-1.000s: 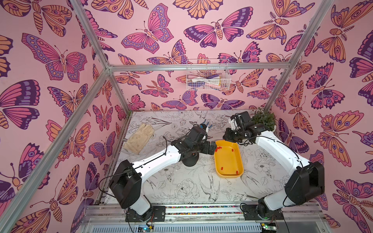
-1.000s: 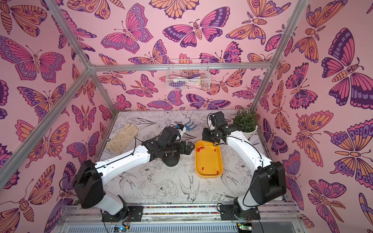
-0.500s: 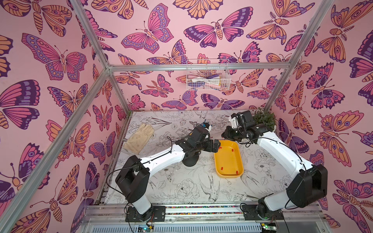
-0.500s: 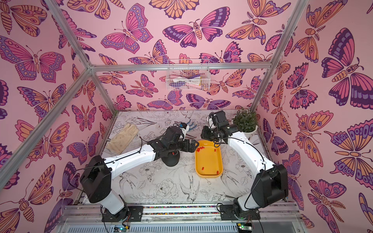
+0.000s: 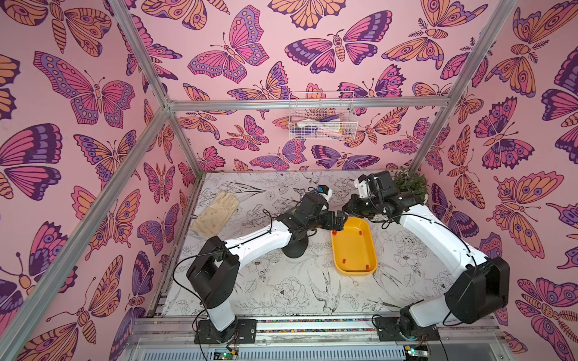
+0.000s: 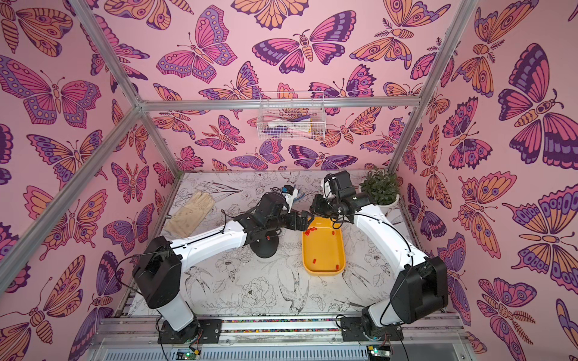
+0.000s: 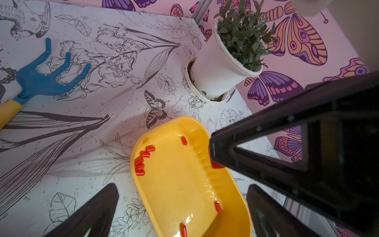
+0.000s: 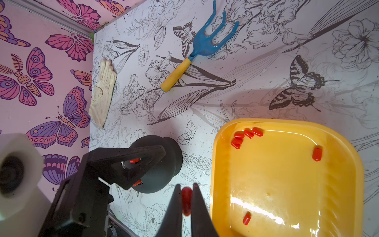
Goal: Cover the protruding screws with screw protection sleeves
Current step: Pick up the screw protection sleeve from the storage box.
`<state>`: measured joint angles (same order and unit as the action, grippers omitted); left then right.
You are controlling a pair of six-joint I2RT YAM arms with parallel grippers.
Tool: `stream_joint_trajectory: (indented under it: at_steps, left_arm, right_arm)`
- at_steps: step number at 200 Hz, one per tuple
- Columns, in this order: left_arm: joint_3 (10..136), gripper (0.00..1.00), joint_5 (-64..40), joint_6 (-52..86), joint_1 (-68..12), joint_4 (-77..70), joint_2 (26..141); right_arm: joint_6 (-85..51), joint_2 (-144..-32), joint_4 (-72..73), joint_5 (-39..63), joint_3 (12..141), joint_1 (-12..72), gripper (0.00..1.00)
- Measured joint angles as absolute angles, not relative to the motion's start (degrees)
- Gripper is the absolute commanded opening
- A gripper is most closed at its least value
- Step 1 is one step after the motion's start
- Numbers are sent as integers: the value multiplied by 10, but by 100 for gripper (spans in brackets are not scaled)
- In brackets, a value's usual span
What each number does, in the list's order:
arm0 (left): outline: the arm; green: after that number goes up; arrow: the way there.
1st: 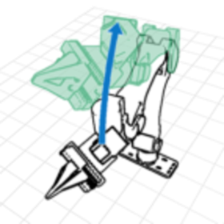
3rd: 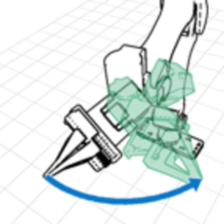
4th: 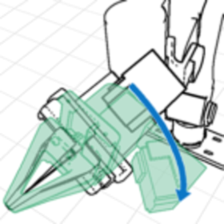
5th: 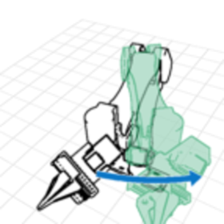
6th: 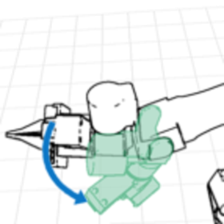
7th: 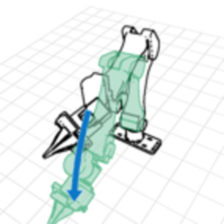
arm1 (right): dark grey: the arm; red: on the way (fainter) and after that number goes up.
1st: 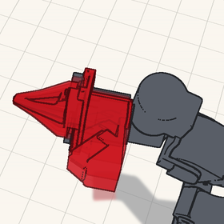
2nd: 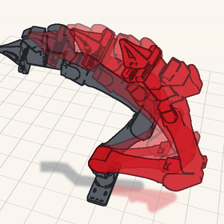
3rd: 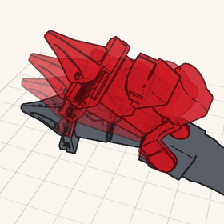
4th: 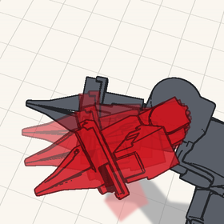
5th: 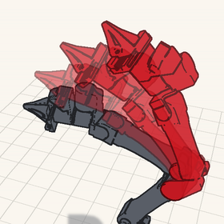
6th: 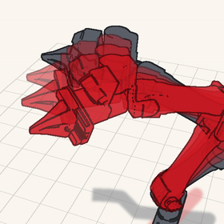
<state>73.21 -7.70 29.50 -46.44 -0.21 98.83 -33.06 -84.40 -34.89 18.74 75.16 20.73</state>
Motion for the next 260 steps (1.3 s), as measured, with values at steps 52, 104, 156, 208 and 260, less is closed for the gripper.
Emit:
stream_joint_trajectory:
  at_steps: [52,104,156,208,260]
  left_arm:
    - [733,100,-77,295,-464,-13,995]
    - [733,100,-77,297,-457,-17,998]
    - [734,100,-77,297,-452,-17,1002]
    - [734,100,-79,297,-445,-17,1002]
    - [734,100,-79,297,-441,-17,1002]
  right_arm:
    - [-331,-831,-349,194,751,207,12]
    - [-331,-828,-349,198,748,207,12]
    - [-331,-819,-349,199,743,207,12]
    - [-331,-815,-344,199,739,207,12]
    - [-331,-813,-340,199,737,207,12]
